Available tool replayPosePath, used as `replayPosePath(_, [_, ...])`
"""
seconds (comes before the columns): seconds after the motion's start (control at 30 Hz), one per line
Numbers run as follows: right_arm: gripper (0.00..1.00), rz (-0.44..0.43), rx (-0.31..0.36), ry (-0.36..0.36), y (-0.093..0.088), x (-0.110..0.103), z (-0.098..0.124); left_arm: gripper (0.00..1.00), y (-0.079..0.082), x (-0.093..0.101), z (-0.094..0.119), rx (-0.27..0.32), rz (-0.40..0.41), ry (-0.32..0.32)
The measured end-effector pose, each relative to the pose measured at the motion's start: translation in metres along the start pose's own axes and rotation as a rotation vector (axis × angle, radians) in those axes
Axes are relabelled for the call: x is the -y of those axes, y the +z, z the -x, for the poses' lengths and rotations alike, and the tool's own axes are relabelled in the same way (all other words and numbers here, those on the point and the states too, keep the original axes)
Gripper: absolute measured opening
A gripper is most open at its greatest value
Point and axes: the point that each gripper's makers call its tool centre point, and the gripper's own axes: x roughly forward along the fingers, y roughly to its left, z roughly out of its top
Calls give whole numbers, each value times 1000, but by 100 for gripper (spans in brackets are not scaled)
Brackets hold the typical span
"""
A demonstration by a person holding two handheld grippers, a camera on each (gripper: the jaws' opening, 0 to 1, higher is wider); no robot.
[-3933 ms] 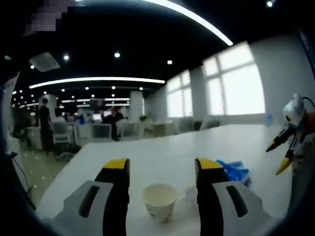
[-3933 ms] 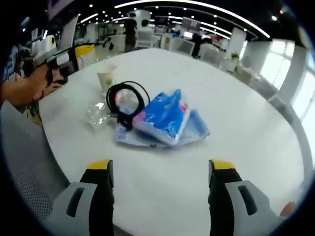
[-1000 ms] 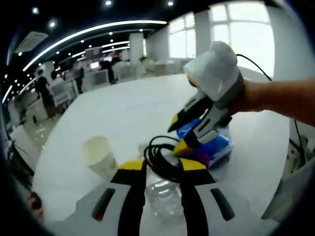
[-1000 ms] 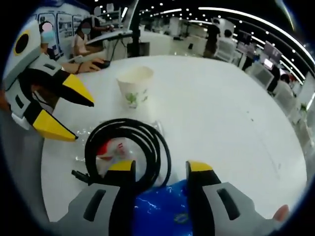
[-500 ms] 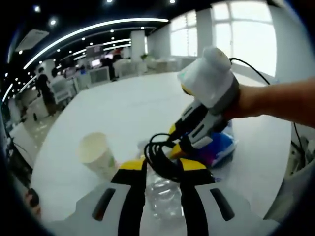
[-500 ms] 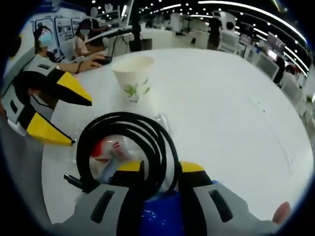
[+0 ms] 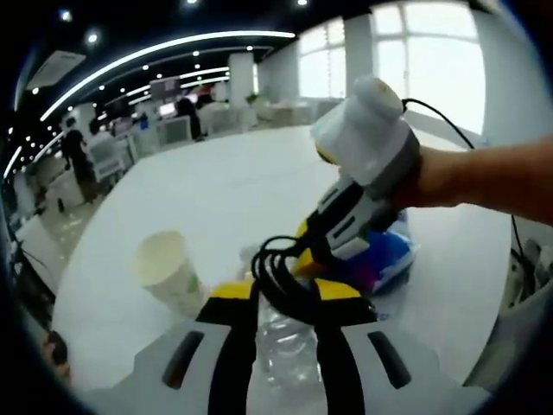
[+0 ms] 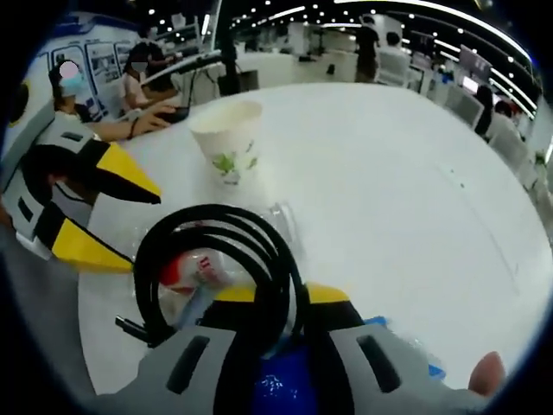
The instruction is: Arrange the tabletop items into an orderly group along one side of the table until the central work area is clear of visible clutter.
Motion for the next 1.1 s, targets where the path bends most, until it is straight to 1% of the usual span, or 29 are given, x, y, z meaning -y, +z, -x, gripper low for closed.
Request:
replayPosePath(0.17, [8, 1, 6, 1, 3, -3, 4, 22, -1, -2, -1, -2, 0, 4])
replayPosePath(0.4, [6, 28, 33, -5, 7, -8, 12, 23, -2, -4, -3, -3, 7, 10])
replayPosePath(0.63, [6, 46, 70, -24, 12, -13, 24, 31, -2, -1, -7, 4, 37, 8])
replayPosePath(0.73, [6, 45, 89, -23, 14, -17, 30, 33, -4, -1, -8, -9, 49, 15])
replayPosePath(0.8, [6, 56, 100, -29, 16, -20, 34, 40, -5, -3, -8, -10, 57, 35])
replayPosePath(0.83, [6, 56, 100, -29, 16, -21, 35, 41, -6, -3, -8, -14, 60, 35])
replayPosePath(0.9, [6, 52, 105, -30, 17, -22, 36, 34, -8, 0, -9, -24, 70, 20])
replayPosePath(0.93, [6, 47, 106, -30, 18, -23, 36, 32, -9, 1, -10, -32, 79, 17])
replayPosePath(1.0, [6, 41, 97, -38, 17, -22, 35, 31, -9, 1, -10, -37, 68, 27])
replayPosePath(1.1, [5, 23, 98, -34, 16, -24, 37, 30, -11, -2, -9, -53, 82, 33])
